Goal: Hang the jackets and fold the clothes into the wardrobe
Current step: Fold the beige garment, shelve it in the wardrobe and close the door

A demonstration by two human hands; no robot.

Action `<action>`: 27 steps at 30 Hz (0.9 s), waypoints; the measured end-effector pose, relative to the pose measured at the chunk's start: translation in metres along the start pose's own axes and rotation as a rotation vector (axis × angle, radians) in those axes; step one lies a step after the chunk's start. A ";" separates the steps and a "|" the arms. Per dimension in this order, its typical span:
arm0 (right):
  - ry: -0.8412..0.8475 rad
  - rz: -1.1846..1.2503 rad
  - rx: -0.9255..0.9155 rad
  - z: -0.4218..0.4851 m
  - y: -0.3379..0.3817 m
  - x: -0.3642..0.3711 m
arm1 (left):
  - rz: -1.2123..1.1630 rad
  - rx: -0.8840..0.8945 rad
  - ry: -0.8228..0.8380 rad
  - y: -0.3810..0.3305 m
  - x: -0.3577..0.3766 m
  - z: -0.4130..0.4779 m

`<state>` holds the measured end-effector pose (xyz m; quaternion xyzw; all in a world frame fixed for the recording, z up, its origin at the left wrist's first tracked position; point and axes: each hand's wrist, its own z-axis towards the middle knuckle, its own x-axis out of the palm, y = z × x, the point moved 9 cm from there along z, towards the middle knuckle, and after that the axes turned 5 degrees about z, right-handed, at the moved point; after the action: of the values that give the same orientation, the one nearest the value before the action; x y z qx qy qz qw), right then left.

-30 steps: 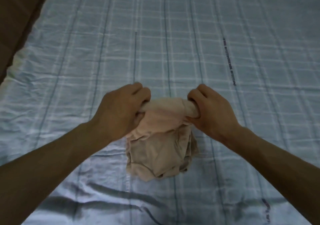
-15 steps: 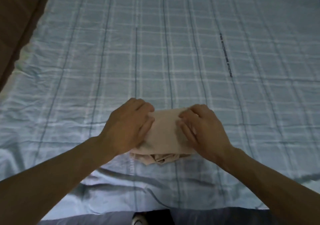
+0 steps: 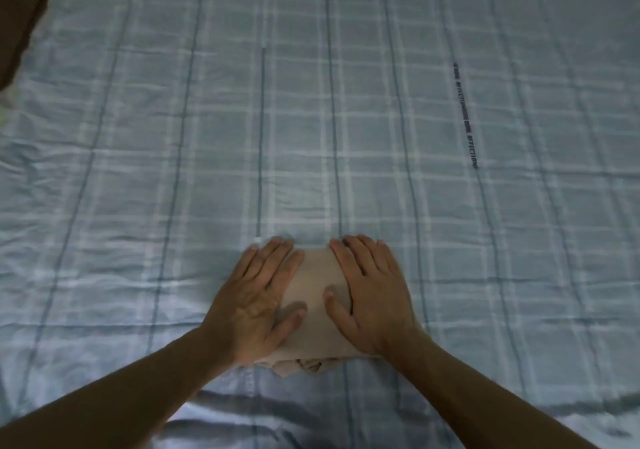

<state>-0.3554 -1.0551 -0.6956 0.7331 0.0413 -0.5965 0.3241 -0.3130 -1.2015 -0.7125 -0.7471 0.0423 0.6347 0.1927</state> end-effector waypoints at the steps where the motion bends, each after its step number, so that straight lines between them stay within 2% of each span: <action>1: 0.004 0.009 -0.004 0.001 -0.002 0.001 | -0.006 0.000 0.009 0.002 0.002 0.001; 9: 0.035 0.056 -0.037 0.012 -0.006 -0.007 | -0.057 -0.013 0.005 0.007 -0.008 0.004; 11: 0.160 0.127 -0.009 0.023 -0.017 -0.015 | -0.125 -0.036 0.044 0.016 -0.019 0.009; 15: 0.586 0.267 0.139 0.034 -0.039 -0.023 | -0.324 -0.130 0.209 0.033 -0.027 0.023; 17: 0.652 0.328 0.180 0.033 -0.042 -0.024 | -0.417 -0.158 0.238 0.031 -0.029 0.025; 22: 0.519 0.520 0.201 0.022 -0.025 -0.047 | -0.503 -0.211 0.128 0.021 -0.060 0.000; 24: 0.468 0.581 0.189 0.016 -0.001 -0.070 | -0.542 -0.251 0.036 0.025 -0.097 -0.022; 27: 0.393 0.598 0.078 0.015 0.064 -0.124 | -0.535 -0.277 -0.100 0.034 -0.177 -0.066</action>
<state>-0.3745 -1.0727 -0.5577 0.8253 -0.1361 -0.3241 0.4420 -0.2956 -1.2870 -0.5419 -0.7188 -0.2525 0.5971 0.2511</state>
